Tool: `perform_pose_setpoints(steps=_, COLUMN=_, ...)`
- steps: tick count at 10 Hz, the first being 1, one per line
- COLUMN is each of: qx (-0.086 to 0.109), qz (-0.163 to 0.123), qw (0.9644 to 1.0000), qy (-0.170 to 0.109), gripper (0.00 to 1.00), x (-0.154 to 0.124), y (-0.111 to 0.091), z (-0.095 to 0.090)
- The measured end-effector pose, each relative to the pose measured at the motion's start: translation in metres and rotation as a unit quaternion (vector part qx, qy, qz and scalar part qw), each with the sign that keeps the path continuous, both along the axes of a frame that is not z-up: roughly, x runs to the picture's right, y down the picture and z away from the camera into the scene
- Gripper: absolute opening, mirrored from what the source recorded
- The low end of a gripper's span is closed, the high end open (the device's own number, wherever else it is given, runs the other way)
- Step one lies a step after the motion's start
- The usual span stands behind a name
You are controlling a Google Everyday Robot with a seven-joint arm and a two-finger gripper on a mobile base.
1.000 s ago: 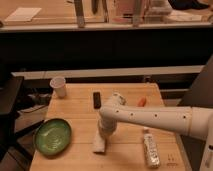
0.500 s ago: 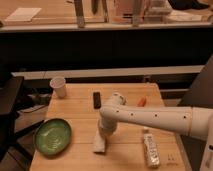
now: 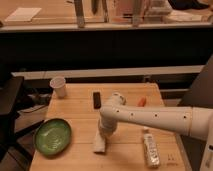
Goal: Wipe the white sponge on the table
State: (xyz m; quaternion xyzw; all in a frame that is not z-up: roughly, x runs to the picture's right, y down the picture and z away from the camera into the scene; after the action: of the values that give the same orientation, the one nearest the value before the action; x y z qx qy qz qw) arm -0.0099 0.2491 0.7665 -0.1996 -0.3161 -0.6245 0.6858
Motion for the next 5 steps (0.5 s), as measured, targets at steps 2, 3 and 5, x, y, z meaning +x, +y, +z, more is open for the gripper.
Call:
perform_pose_setpoints(steps=2, qx=0.0, qz=0.001, qw=1.0, qy=0.001, gripper=0.0, x=0.0018, y=-0.0002, z=0.0001)
perform_pose_setpoints(steps=3, qx=0.0, qz=0.0, qw=1.0, qy=0.0, gripper=0.0, x=0.0018, y=-0.0005, z=0.0002)
perform_pose_setpoints(steps=5, qx=0.001, qz=0.0, qw=1.0, qy=0.0, gripper=0.0, x=0.0028, y=-0.001, z=0.0005)
